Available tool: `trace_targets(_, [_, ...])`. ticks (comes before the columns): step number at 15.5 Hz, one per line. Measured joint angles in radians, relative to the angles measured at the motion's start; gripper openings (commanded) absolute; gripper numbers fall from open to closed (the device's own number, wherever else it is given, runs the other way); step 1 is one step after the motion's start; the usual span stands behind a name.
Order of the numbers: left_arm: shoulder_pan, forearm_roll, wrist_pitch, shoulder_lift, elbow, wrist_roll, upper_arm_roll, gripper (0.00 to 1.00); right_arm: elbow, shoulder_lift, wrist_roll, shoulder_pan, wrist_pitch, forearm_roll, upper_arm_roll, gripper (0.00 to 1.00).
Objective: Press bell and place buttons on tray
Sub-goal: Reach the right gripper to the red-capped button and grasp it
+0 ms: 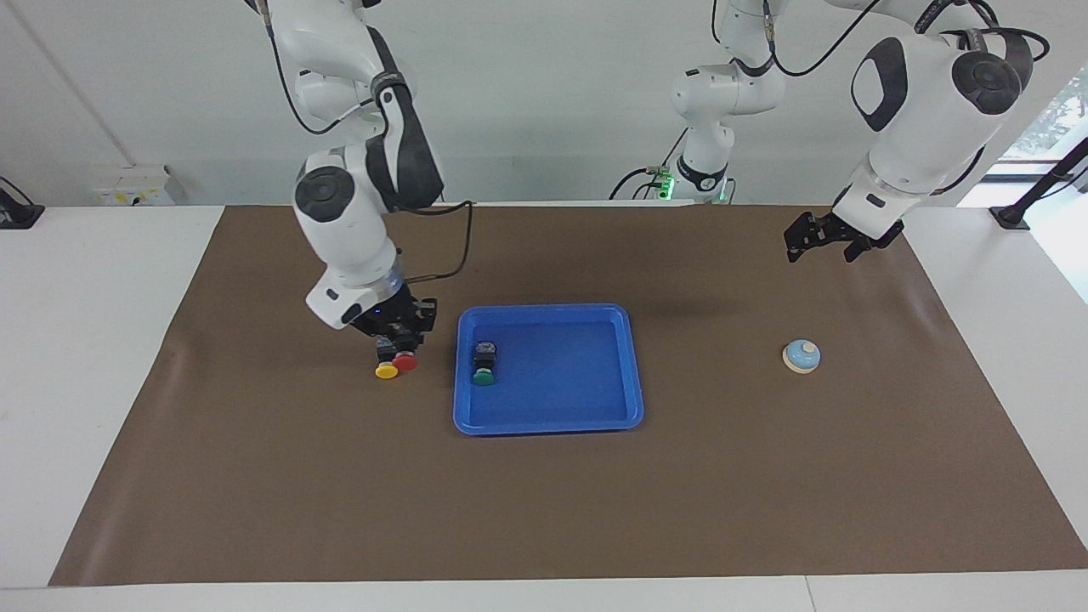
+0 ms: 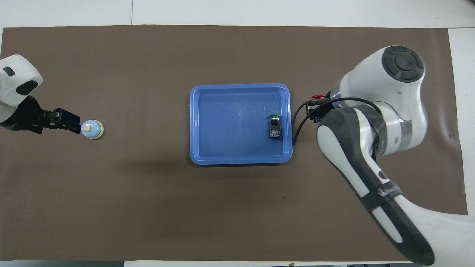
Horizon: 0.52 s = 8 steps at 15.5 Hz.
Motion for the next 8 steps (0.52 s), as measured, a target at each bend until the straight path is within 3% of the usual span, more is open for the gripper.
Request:
trace_targets(2, [0.0, 0.0, 0.0, 0.0, 0.0, 0.0, 0.0, 1.0, 0.058, 0.045, 0.052, 0.067, -0.011, 0.0, 0.0, 0.0])
trace_targets(6, [0.0, 0.0, 0.0, 0.0, 0.0, 0.0, 0.0, 1.0, 0.23, 0.213, 0.187, 0.188, -0.033, -0.002, -0.004, 0.0])
trace_targets(8, [0.0, 0.0, 0.0, 0.0, 0.0, 0.0, 0.0, 1.0, 0.257, 0.272, 0.218, 0.21, 0.008, -0.003, -0.006, 0.0])
